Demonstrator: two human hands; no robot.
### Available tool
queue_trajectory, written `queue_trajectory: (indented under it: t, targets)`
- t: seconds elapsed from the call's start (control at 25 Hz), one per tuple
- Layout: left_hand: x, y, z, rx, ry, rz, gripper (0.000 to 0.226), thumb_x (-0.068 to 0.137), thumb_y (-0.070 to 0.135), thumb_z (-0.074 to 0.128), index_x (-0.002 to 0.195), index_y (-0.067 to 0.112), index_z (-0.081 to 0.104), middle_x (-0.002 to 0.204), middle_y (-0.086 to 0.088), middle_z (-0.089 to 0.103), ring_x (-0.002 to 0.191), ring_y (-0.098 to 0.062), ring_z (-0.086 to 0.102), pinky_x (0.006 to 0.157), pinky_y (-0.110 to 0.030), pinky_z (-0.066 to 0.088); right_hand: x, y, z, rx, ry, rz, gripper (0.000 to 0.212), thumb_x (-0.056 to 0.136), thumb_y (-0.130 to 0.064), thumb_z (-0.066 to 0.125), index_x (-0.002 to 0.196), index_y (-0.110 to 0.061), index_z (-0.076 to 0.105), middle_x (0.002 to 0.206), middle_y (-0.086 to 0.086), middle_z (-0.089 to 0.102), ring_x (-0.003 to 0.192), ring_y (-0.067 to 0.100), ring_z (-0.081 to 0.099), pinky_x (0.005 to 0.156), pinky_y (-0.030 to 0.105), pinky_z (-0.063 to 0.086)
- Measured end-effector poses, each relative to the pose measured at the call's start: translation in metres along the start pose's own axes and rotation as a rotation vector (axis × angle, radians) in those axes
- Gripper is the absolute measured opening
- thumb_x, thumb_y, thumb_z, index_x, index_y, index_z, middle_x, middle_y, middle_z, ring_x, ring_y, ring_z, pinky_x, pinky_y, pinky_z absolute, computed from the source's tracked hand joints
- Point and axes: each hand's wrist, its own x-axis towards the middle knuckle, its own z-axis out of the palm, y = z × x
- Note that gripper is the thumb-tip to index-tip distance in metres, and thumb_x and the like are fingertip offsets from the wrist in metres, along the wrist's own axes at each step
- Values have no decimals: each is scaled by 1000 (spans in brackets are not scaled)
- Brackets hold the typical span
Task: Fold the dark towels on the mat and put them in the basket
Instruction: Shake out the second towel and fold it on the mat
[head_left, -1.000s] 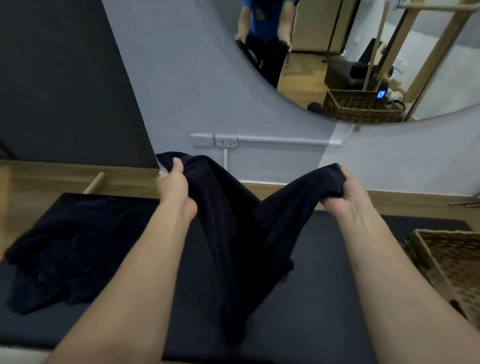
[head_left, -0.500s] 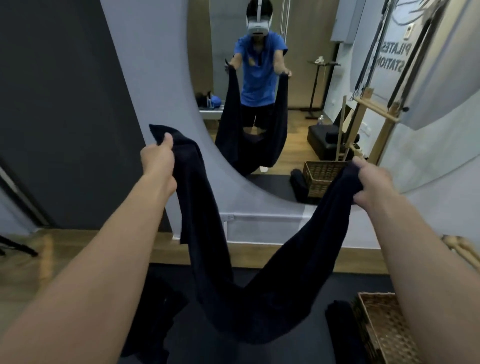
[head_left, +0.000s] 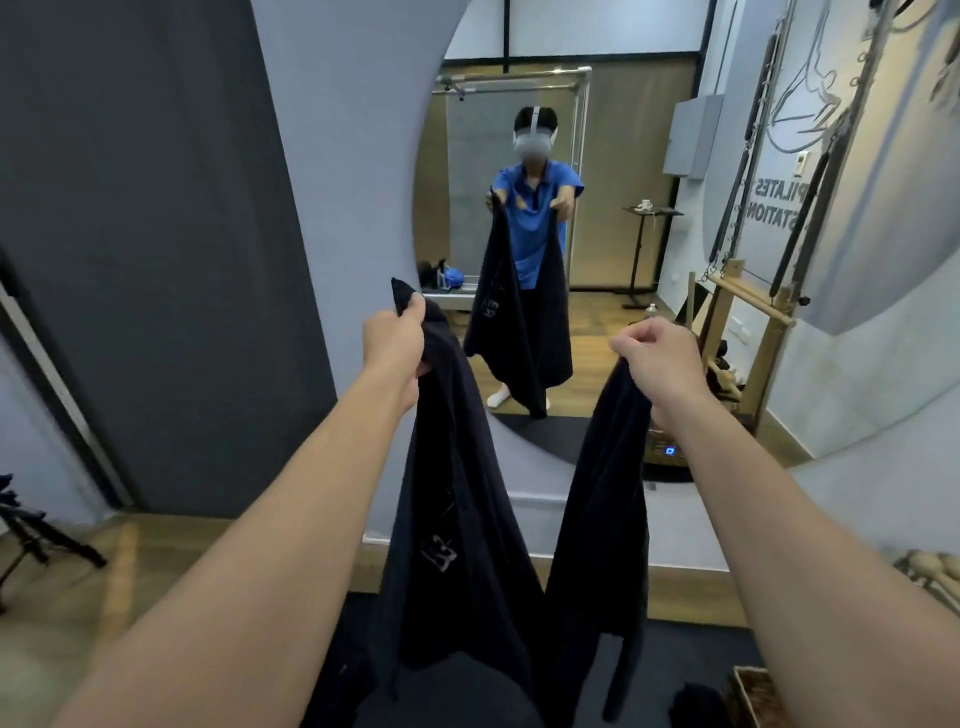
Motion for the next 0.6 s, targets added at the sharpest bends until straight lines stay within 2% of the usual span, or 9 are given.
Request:
queue_trajectory:
  t: [0.08, 0.16, 0.24, 0.32, 0.4, 0.52, 0.6]
  targets:
    - [-9, 7, 7, -10, -48, 35, 22, 102, 27, 53, 89, 10, 58, 97, -11, 64, 85, -22, 66, 75, -39, 60, -11, -11, 5, -119, -112, -167, 6, 91, -22, 68, 94, -17, 66, 89, -13, 59, 87, 4, 54, 71, 21, 38]
    - [-20, 12, 20, 19, -95, 82, 23, 102, 25, 53, 86, 8, 58, 90, -11, 63, 77, -19, 65, 66, -33, 60, -21, -20, 16, -191, -272, -310, 14, 85, -30, 74, 94, -20, 70, 90, -17, 62, 86, -4, 55, 70, 13, 37]
    - [-27, 11, 35, 64, -152, 122, 25, 102, 25, 53, 84, 8, 61, 88, -13, 65, 78, -22, 67, 68, -34, 60, -28, -26, 28, -165, -354, -345, 32, 77, -39, 80, 101, -19, 72, 90, -13, 67, 88, 1, 61, 73, 16, 45]
    - [-31, 6, 46, 156, -168, 164, 30, 100, 30, 54, 82, 9, 65, 89, -13, 69, 85, -27, 70, 74, -40, 59, -29, -33, 36, -164, -397, -338, 49, 71, -45, 83, 109, -18, 70, 96, -7, 69, 92, 9, 65, 80, 25, 53]
    - [-32, 0, 54, 317, -144, 213, 40, 97, 38, 55, 82, 3, 68, 87, -15, 71, 87, -29, 69, 80, -43, 56, -29, -39, 40, -272, -416, -374, 44, 71, -44, 82, 104, -19, 68, 95, -4, 69, 89, 12, 65, 78, 28, 54]
    - [-38, -6, 56, 425, -188, 330, 48, 97, 40, 53, 70, 1, 62, 74, -9, 64, 74, -23, 61, 70, -35, 48, -26, -47, 44, -587, -309, -568, 19, 88, -28, 67, 99, -13, 69, 92, 4, 69, 85, 21, 64, 75, 36, 52]
    - [-39, -11, 53, 407, -233, 402, 47, 100, 38, 50, 69, 6, 63, 72, -1, 58, 72, -14, 57, 68, -31, 44, -21, -50, 41, -579, -301, -610, 17, 95, -19, 55, 99, -11, 70, 92, 5, 69, 85, 22, 63, 75, 36, 49]
